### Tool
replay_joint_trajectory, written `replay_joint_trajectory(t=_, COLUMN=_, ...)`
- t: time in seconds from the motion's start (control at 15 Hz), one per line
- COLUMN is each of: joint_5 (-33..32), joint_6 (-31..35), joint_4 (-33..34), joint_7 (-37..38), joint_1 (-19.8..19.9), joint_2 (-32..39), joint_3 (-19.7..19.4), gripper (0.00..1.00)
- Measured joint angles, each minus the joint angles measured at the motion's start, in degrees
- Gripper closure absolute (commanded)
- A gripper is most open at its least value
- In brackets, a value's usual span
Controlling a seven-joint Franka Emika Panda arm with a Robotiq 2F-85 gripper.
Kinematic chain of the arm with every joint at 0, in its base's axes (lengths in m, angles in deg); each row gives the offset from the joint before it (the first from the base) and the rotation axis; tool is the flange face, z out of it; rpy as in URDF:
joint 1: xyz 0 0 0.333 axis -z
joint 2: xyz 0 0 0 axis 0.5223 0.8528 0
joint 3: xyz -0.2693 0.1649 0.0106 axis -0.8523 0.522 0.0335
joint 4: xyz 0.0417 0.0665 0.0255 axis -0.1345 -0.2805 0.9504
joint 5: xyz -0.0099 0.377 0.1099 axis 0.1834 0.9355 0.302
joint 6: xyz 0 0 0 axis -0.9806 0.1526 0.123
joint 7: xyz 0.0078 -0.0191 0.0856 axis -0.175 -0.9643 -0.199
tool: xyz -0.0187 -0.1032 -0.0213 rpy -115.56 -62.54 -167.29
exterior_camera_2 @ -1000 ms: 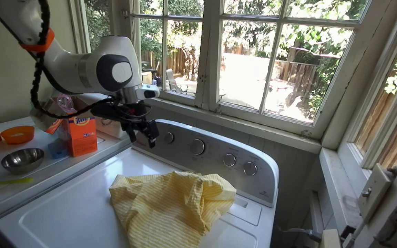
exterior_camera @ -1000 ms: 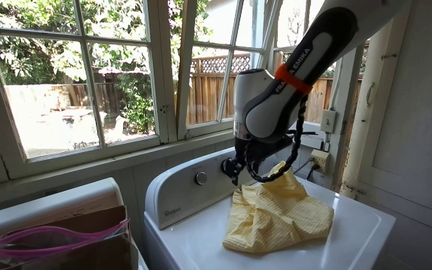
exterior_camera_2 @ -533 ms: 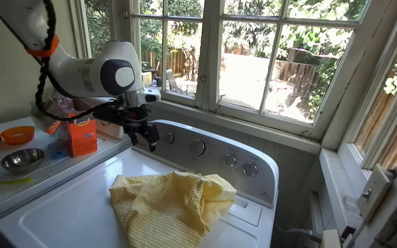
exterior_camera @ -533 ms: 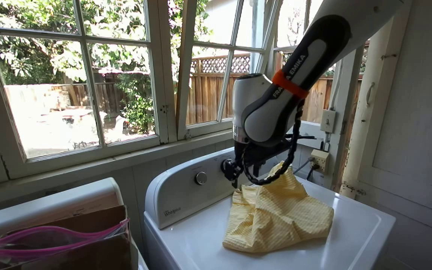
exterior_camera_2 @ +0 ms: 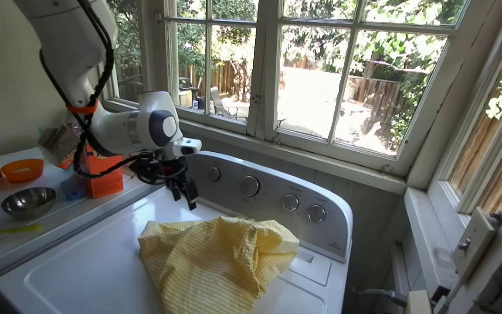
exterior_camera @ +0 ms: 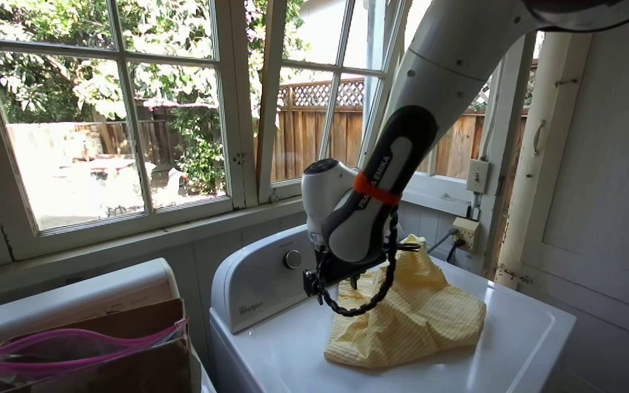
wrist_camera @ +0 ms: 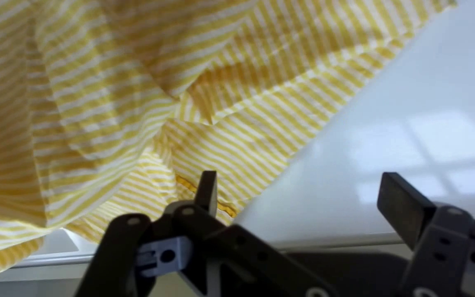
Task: Unfold the yellow towel.
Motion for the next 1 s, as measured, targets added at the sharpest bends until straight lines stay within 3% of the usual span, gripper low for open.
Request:
replay_joint_trajectory(t=0.2, joint_5=-2.4, joint_6=-0.8, joint_4=5.8, joint_7=10.9, joint_1=-7.3, joint_2=6.0, joint_3=-6.2, gripper=0.00)
replay_joint_trajectory(t=0.4, joint_5=-2.4, joint_6=-5.9, joint_4=10.7, joint_7=19.0, joint_1=-11.2, joint_2=10.7, joint_3=-9.6, gripper=0.00)
replay_joint_trajectory(t=0.67, joint_5=-2.3, joint_6=-13.4, joint_4=15.2, joint_7=27.9, joint_1=-11.7, joint_2=14.8, joint_3=-10.4, gripper=0.00)
replay_joint_trajectory(t=1.0, joint_5=-2.4, joint_6=-13.7, joint_4=15.7, joint_7=28.2, joint_1=-11.3, joint_2=15.1, joint_3=-9.9, gripper=0.00)
